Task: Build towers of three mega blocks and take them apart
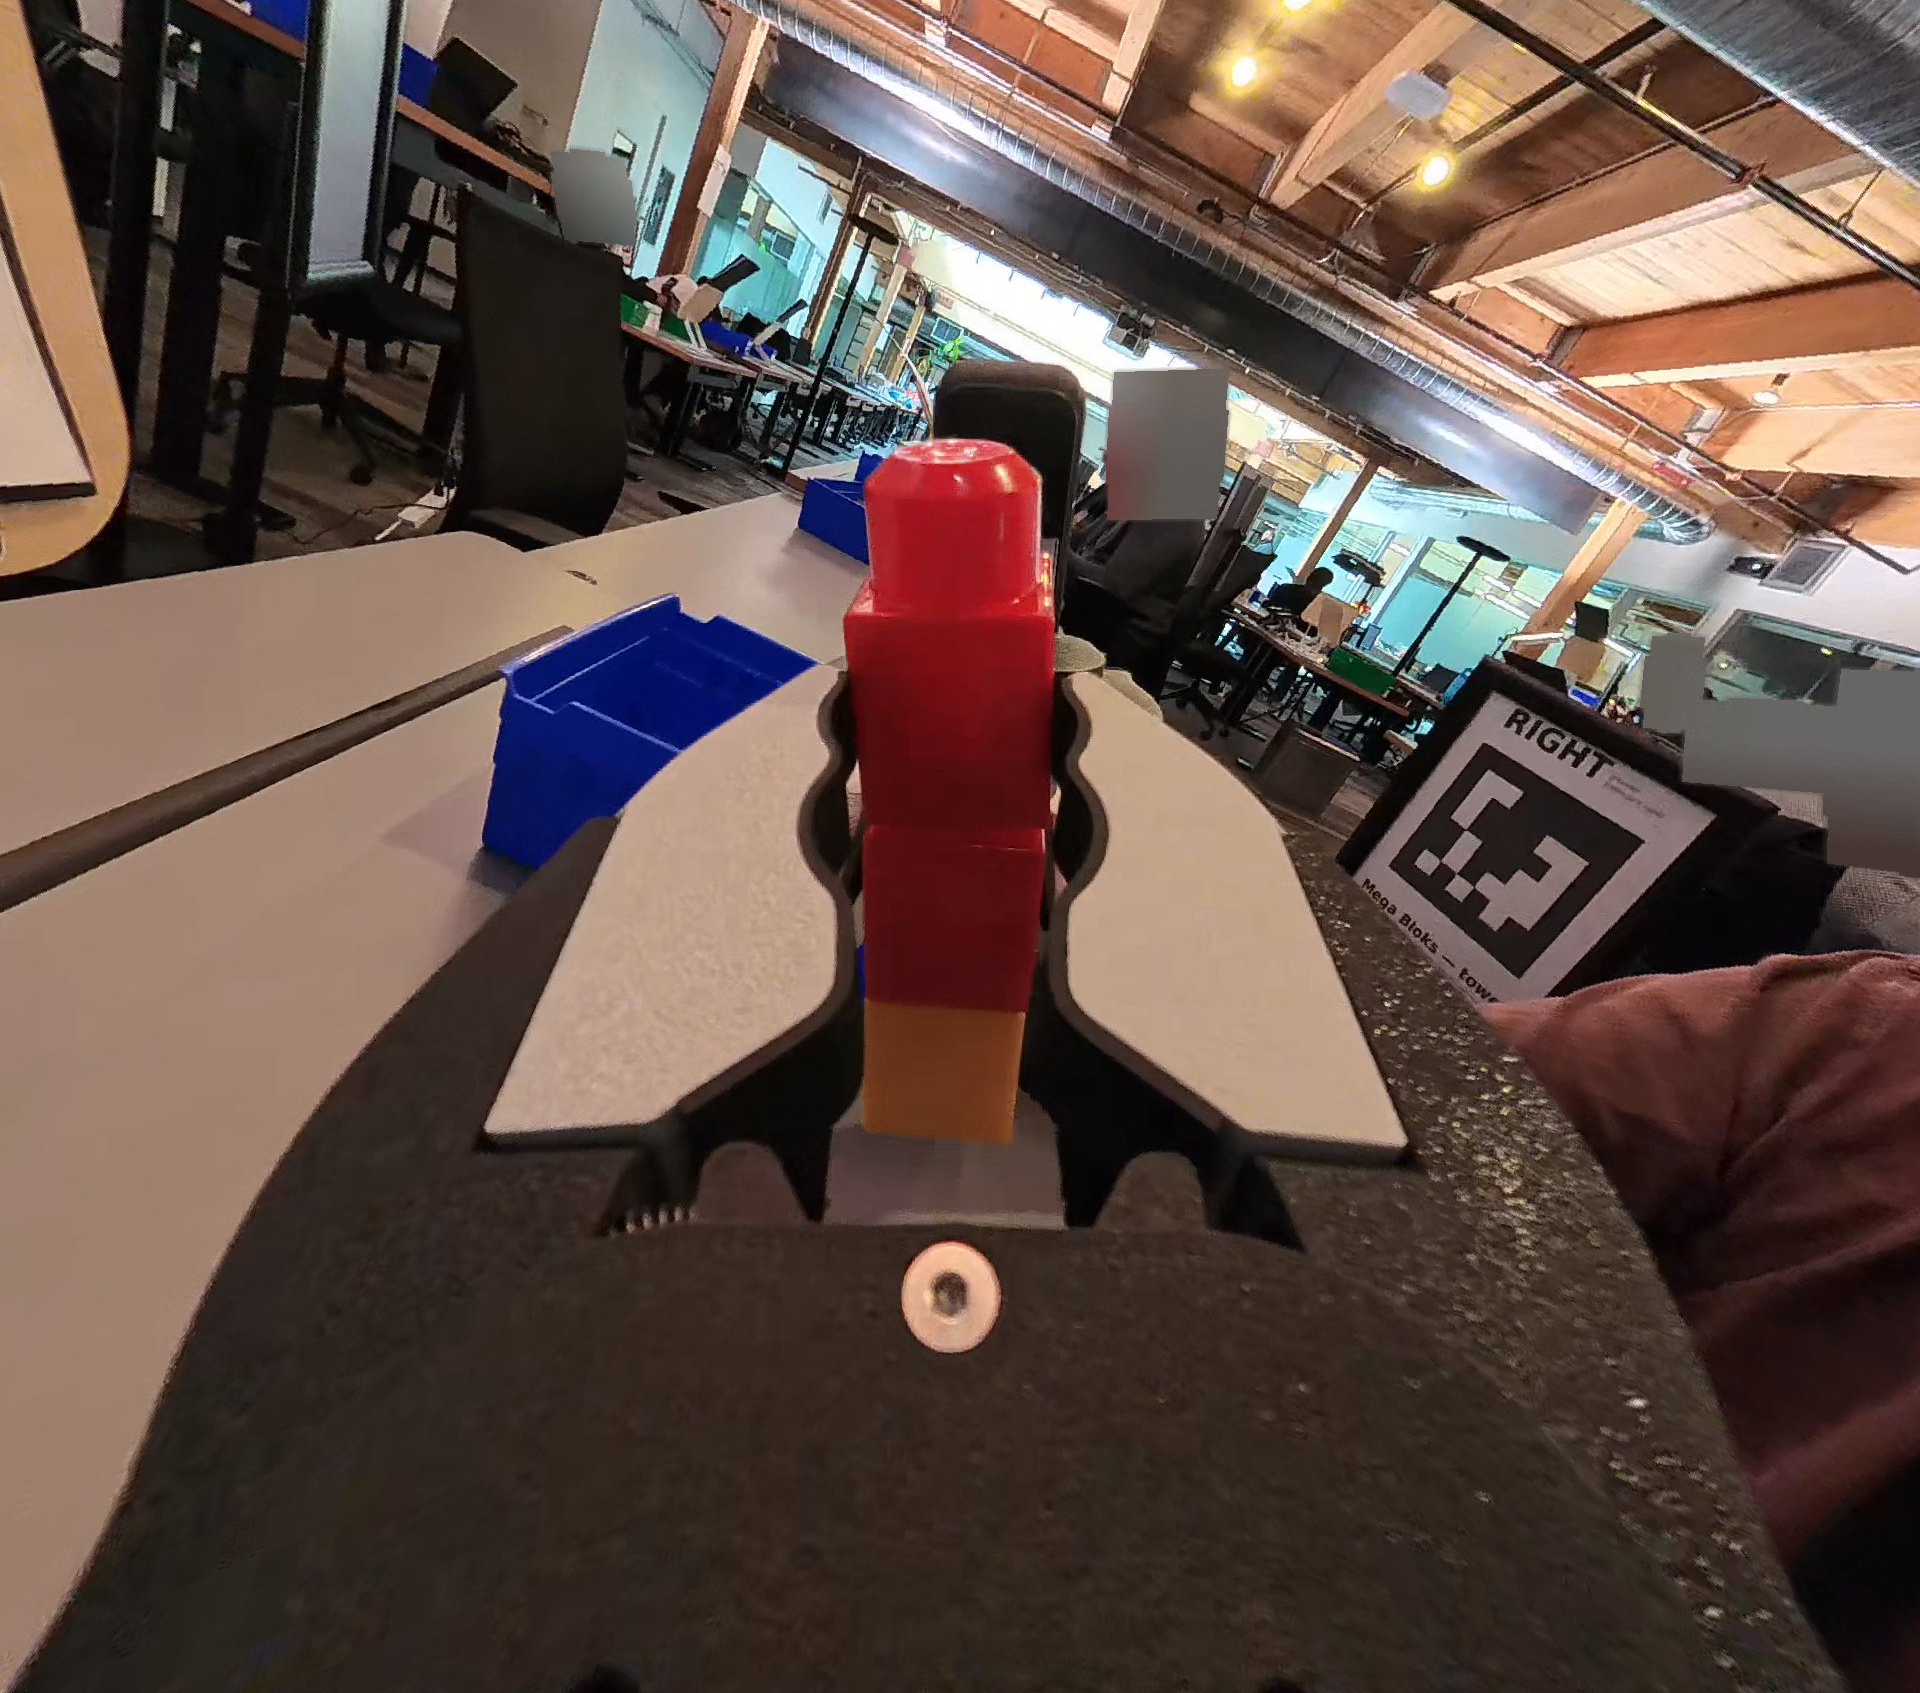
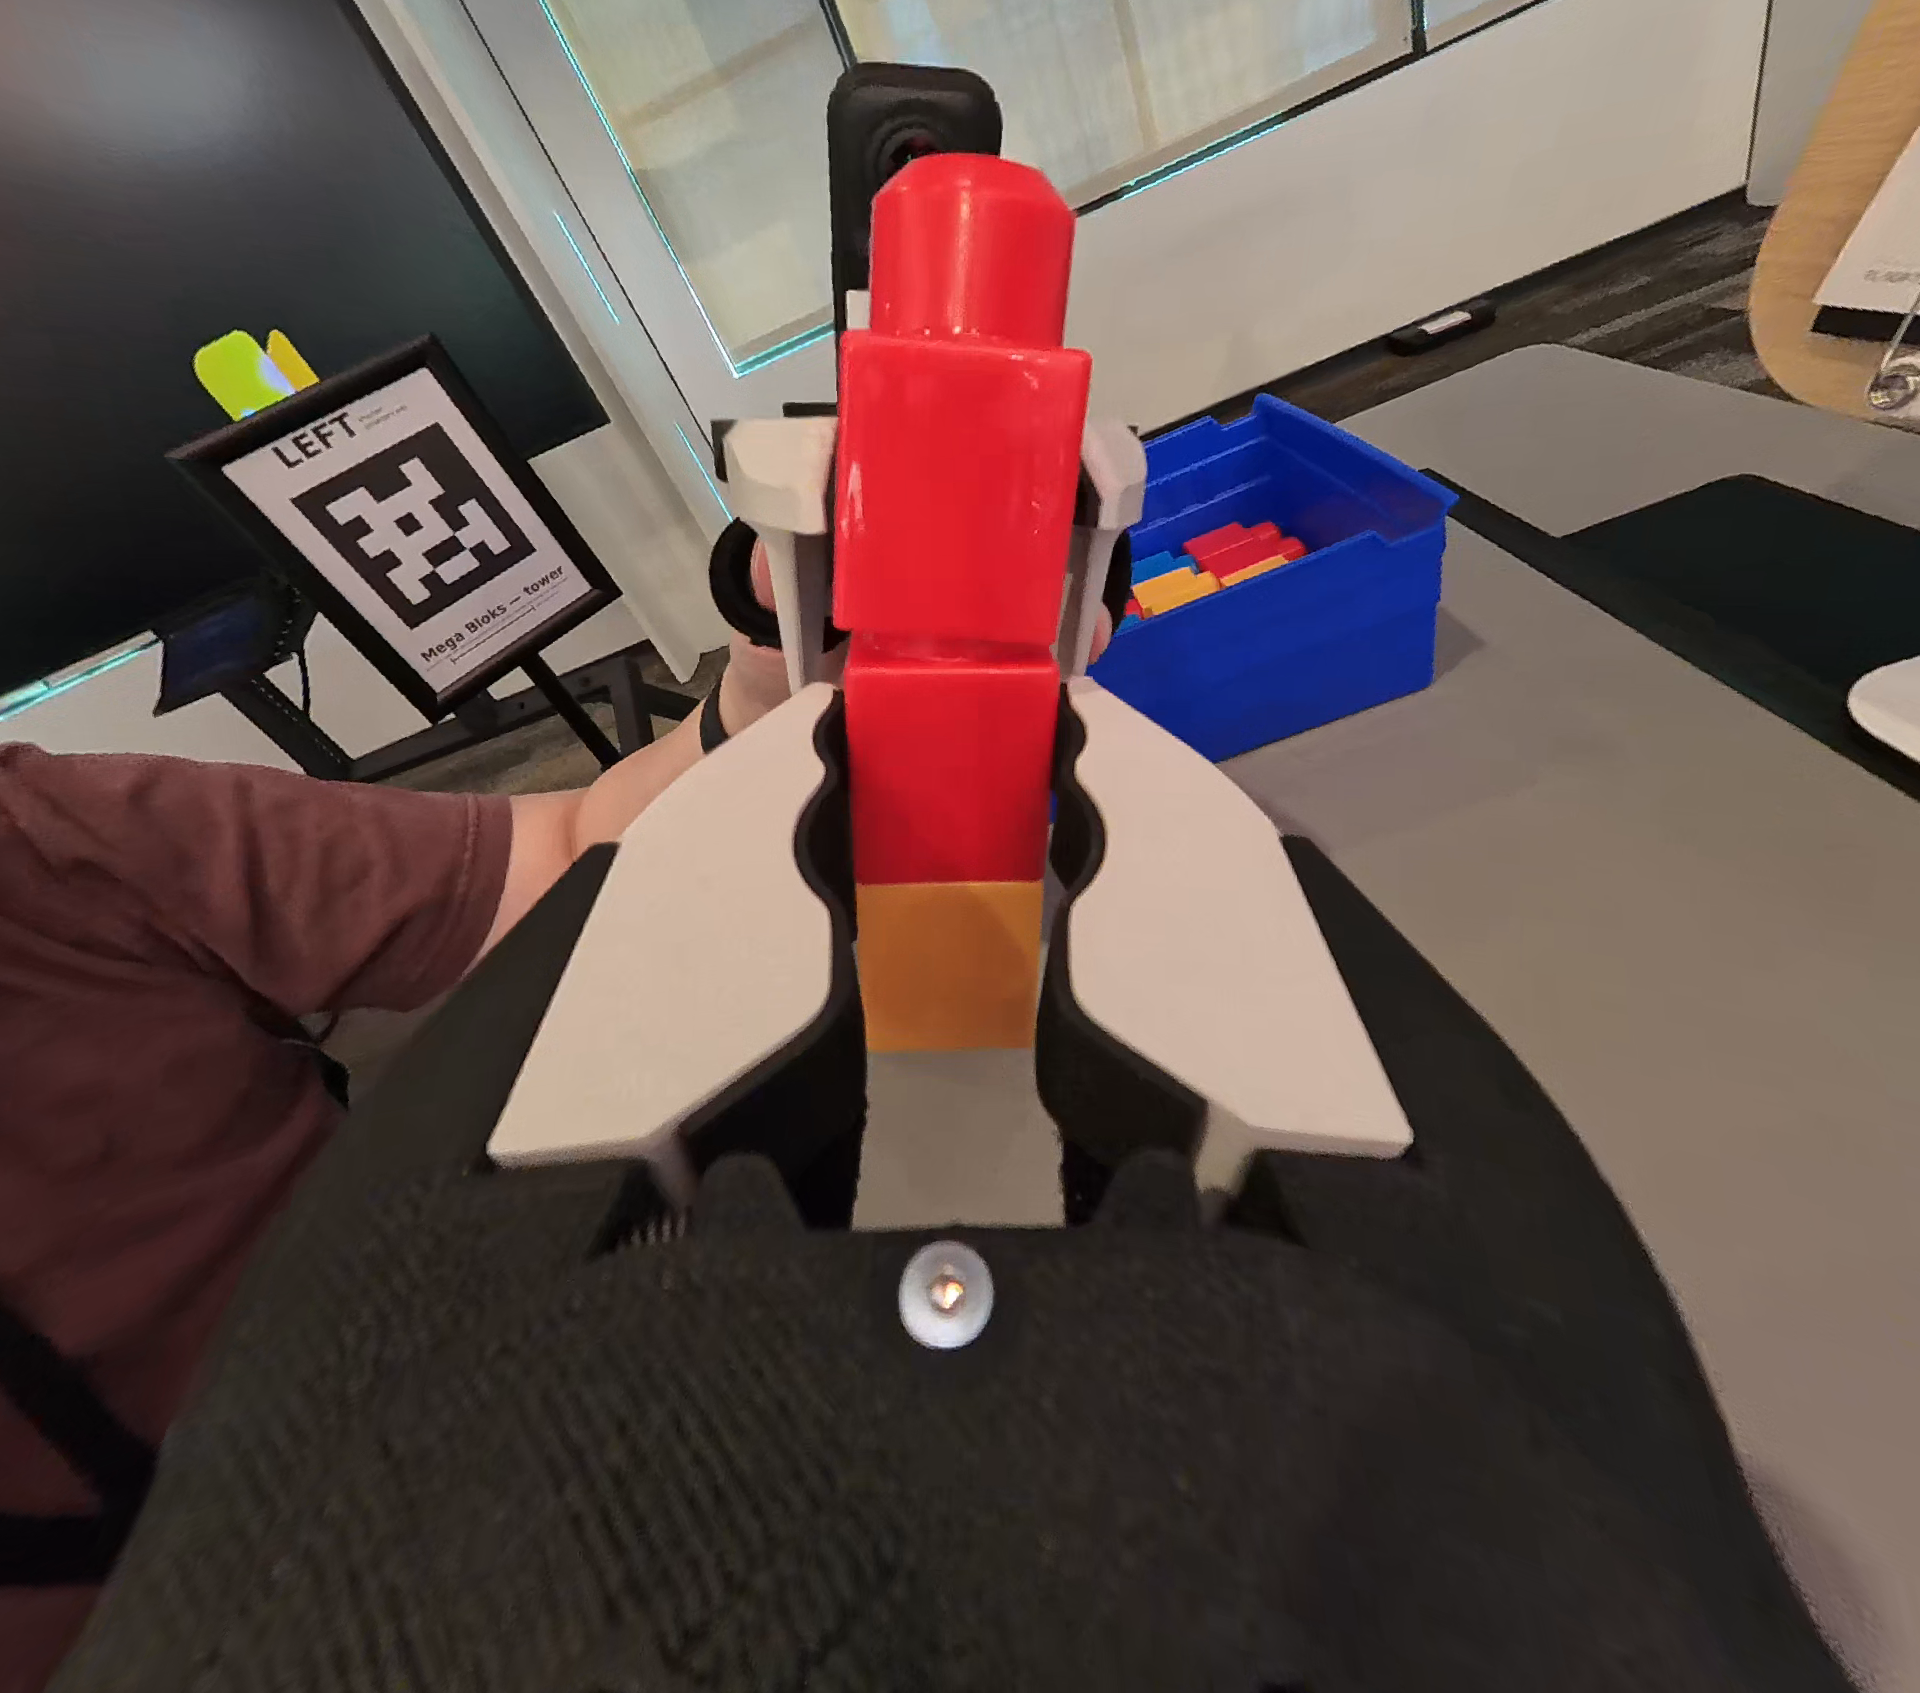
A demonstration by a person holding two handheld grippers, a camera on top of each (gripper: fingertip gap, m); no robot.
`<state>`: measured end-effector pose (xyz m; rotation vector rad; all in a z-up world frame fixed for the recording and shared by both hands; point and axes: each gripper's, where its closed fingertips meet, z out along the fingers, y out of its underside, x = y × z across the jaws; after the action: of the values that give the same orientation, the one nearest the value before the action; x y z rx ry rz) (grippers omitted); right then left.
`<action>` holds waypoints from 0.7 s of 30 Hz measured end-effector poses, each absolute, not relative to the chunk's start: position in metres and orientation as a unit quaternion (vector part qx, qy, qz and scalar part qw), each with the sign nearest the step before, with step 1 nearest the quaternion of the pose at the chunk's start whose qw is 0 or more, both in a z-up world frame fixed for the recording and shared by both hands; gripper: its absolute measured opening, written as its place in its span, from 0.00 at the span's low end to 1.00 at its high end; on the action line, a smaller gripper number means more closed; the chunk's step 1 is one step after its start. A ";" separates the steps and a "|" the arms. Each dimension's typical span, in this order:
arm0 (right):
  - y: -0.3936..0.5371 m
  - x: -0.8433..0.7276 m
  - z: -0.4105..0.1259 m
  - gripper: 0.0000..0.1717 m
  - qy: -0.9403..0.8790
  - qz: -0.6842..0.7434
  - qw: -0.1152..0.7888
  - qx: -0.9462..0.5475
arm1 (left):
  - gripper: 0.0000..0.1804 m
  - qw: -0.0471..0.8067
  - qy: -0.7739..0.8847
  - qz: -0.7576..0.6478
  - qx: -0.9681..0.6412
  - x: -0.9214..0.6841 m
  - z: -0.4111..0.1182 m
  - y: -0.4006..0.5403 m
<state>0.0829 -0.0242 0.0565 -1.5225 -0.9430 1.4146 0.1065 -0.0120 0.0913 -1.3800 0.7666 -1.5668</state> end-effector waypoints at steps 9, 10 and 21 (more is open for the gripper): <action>-0.029 0.083 0.056 0.21 -0.395 0.545 0.419 -0.609 | 0.20 0.433 0.359 -0.591 -0.578 0.105 0.086 -0.020; -0.029 0.082 0.055 0.21 -0.398 0.543 0.417 -0.611 | 0.20 0.432 0.363 -0.586 -0.582 0.105 0.085 -0.020; -0.038 0.073 0.045 0.22 -0.434 0.522 0.403 -0.614 | 0.20 0.425 0.381 -0.589 -0.572 0.109 0.084 -0.028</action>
<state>0.0730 -0.0378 0.0447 -1.5520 -1.0968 1.3184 0.1094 -0.0283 0.0839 -1.4310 0.9537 -1.4735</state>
